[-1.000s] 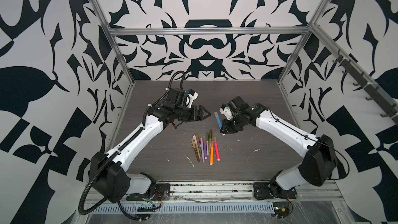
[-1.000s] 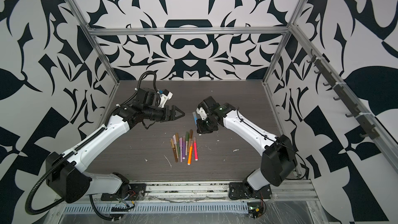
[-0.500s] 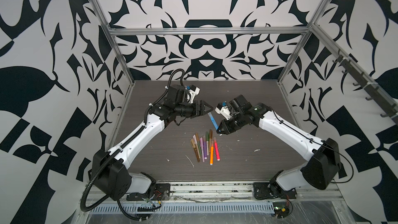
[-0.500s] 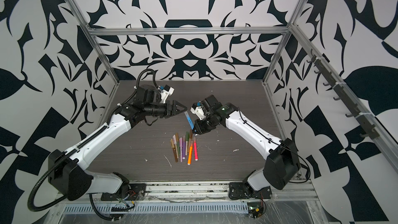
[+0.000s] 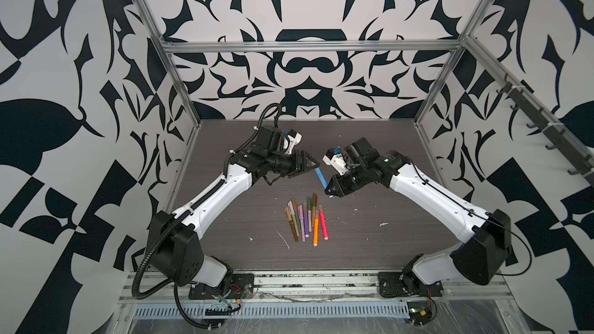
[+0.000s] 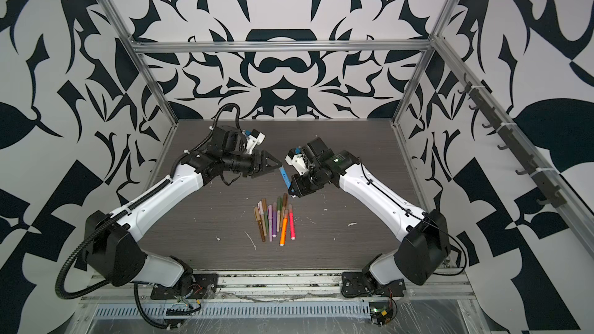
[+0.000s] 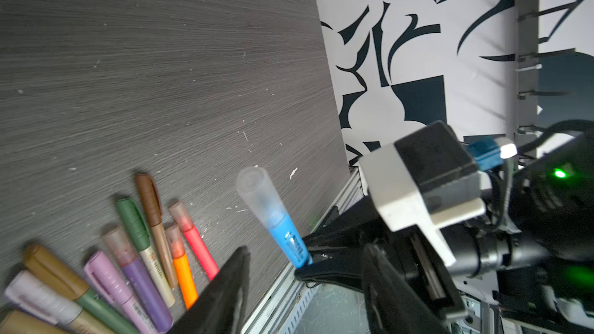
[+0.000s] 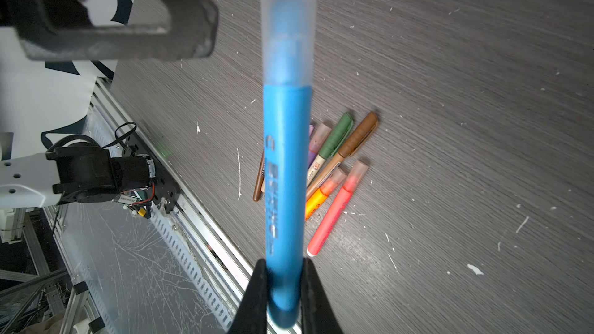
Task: Remove pen caps from pens
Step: Open the pen cap on the pen.
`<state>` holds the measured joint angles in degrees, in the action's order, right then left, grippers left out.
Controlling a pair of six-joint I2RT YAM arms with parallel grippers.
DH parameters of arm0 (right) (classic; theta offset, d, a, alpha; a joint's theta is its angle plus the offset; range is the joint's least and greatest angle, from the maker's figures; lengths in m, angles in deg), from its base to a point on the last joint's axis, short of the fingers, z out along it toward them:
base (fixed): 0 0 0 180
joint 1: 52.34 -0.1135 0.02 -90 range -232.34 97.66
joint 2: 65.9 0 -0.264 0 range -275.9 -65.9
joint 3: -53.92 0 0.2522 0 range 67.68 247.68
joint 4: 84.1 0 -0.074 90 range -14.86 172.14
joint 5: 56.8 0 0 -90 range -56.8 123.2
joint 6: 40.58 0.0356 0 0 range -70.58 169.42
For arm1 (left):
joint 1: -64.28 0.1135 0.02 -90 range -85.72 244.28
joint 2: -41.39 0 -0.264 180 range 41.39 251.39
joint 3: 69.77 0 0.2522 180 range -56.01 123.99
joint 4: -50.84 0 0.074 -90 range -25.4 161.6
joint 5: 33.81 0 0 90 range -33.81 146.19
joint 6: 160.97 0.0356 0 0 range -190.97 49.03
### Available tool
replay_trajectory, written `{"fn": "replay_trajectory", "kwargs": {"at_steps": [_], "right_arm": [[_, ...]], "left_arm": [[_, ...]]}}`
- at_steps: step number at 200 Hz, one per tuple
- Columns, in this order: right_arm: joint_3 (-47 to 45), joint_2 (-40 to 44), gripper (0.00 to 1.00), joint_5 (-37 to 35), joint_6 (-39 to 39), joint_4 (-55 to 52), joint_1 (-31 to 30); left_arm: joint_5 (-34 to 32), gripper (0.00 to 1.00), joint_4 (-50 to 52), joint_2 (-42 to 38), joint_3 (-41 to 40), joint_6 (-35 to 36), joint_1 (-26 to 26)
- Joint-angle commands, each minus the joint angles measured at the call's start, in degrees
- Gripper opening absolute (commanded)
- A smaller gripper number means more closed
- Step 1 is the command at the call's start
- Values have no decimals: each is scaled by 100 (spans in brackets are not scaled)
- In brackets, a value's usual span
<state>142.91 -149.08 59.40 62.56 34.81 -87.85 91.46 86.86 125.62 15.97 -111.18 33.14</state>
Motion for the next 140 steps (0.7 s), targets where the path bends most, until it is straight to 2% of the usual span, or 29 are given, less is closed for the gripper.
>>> {"fn": "replay_trajectory", "kwargs": {"at_steps": [1,93,140], "right_arm": [[230,141,0,37,-14,4,-23],[282,132,0,676,-99,120,-31],[368,93,0,541,-146,116,-33]], "left_arm": [[-326,58,357,102,190,80,-15],[-789,56,489,505,618,-22,-133],[-813,41,487,682,786,-66,-208]]}}
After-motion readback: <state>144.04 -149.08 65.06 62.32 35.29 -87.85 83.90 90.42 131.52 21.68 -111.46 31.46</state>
